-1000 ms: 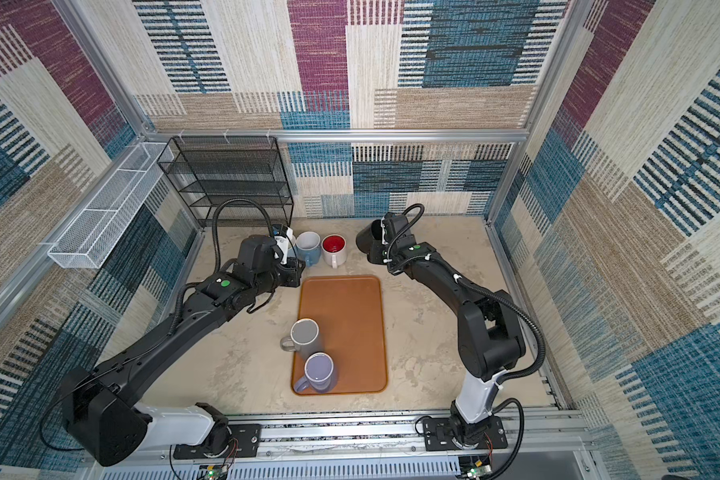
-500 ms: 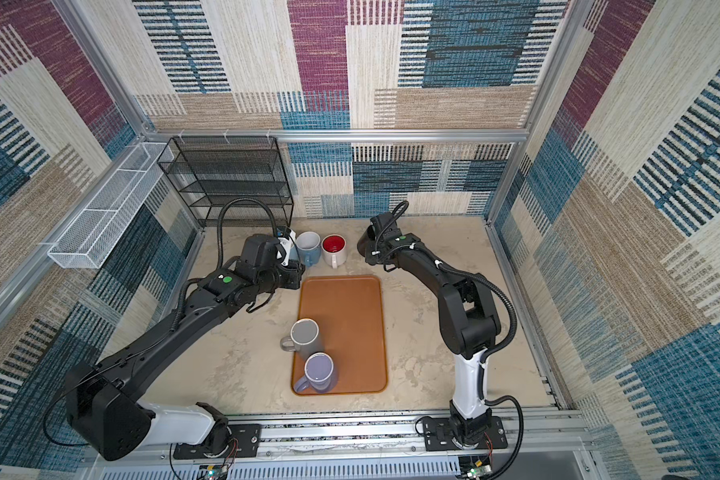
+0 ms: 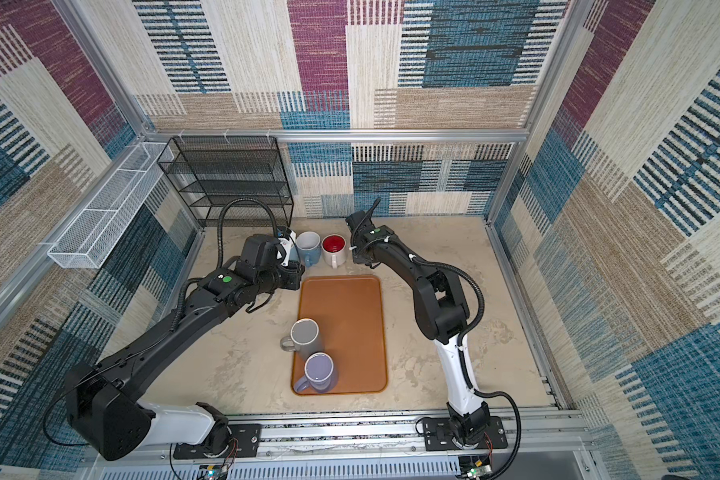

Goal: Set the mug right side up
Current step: 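Lower the upright black mug beside the red-lined white mug with the right gripper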

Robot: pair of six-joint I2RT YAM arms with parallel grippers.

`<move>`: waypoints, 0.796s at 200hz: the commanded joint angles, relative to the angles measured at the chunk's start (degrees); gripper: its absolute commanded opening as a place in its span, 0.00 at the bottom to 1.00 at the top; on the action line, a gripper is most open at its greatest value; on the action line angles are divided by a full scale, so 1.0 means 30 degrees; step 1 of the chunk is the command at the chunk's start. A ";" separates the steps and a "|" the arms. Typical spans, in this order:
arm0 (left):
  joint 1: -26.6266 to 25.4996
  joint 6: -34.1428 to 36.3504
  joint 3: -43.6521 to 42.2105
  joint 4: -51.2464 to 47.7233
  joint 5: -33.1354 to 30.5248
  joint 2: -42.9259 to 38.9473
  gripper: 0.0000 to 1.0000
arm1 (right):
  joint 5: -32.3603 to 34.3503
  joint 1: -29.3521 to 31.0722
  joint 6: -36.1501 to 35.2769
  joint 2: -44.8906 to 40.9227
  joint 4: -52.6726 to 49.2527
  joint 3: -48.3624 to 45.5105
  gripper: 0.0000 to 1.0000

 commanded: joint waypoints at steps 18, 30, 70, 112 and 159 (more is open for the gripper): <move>-0.0005 0.0154 0.0112 -0.0117 0.0164 -0.0061 0.24 | 0.1805 0.0314 0.0008 0.0930 -0.1114 0.1707 0.00; 0.0022 0.0207 0.0039 -0.0076 0.0124 -0.0121 0.24 | 0.1686 0.0341 -0.0009 0.1090 -0.1182 0.1874 0.00; -0.0003 0.0352 -0.0150 -0.0129 -0.0080 -0.0332 0.24 | 0.1585 0.0545 -0.0061 0.1767 -0.1639 0.2638 0.00; 0.0016 0.0478 -0.0267 -0.0275 -0.0225 -0.0487 0.24 | 0.1615 0.0787 -0.0014 0.2215 -0.1877 0.3032 0.00; 0.0002 0.0698 -0.0713 -0.0440 -0.0665 -0.1053 0.23 | 0.1638 0.0825 0.0134 0.2908 -0.2497 0.3896 0.00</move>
